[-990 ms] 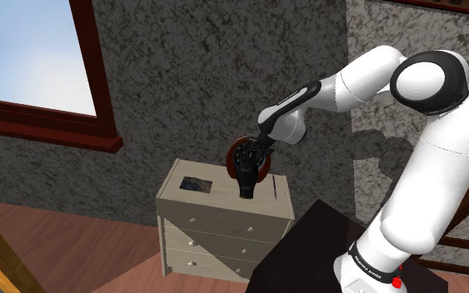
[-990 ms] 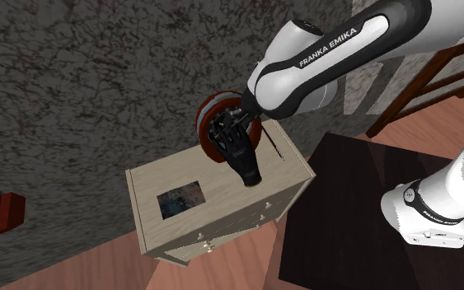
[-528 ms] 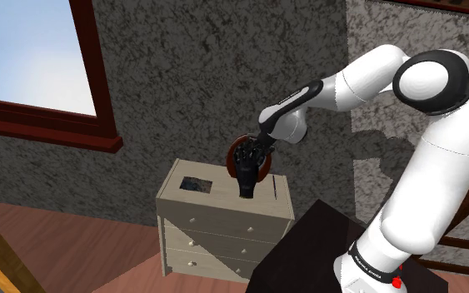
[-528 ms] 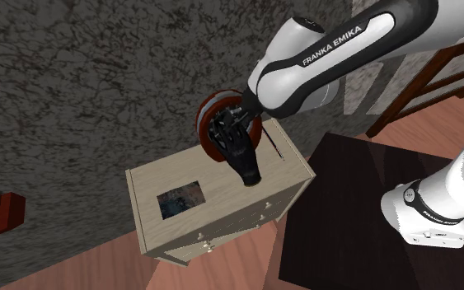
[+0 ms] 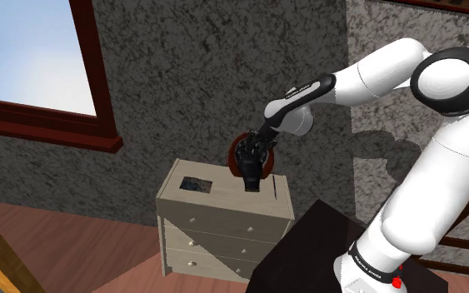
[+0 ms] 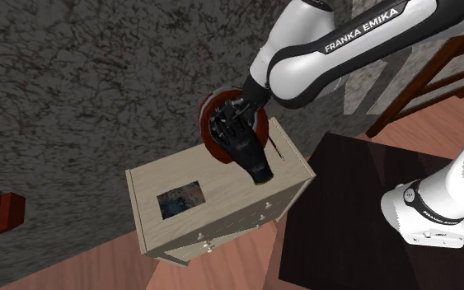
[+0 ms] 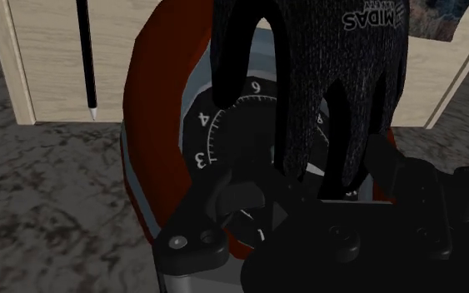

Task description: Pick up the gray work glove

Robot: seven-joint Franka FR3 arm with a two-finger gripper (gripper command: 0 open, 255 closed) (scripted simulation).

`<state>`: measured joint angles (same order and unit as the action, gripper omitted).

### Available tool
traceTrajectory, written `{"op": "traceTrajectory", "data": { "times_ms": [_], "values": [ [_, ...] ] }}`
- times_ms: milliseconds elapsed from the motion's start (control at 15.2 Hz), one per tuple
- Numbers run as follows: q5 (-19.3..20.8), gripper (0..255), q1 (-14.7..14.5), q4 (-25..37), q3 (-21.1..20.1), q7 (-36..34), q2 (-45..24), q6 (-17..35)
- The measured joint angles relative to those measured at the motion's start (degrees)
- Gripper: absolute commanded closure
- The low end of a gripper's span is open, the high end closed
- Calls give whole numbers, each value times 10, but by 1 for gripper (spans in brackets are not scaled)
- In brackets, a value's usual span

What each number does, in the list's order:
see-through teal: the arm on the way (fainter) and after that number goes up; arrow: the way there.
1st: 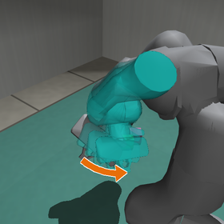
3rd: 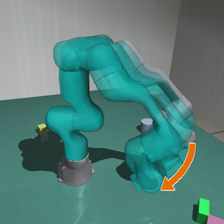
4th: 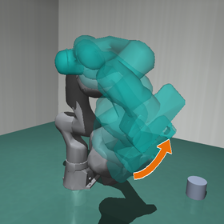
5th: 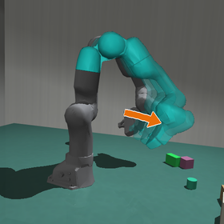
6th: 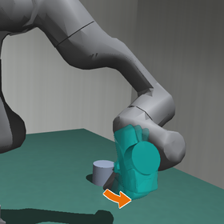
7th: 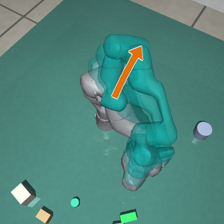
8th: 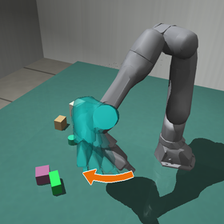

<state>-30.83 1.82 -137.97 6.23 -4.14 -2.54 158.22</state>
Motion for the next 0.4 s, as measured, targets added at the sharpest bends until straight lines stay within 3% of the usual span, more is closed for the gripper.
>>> {"op": "traceTrajectory", "data": {
  "times_ms": [396],
  "values": [
    [49,255,2,8,5,-45,35,-37]
  ]
}}
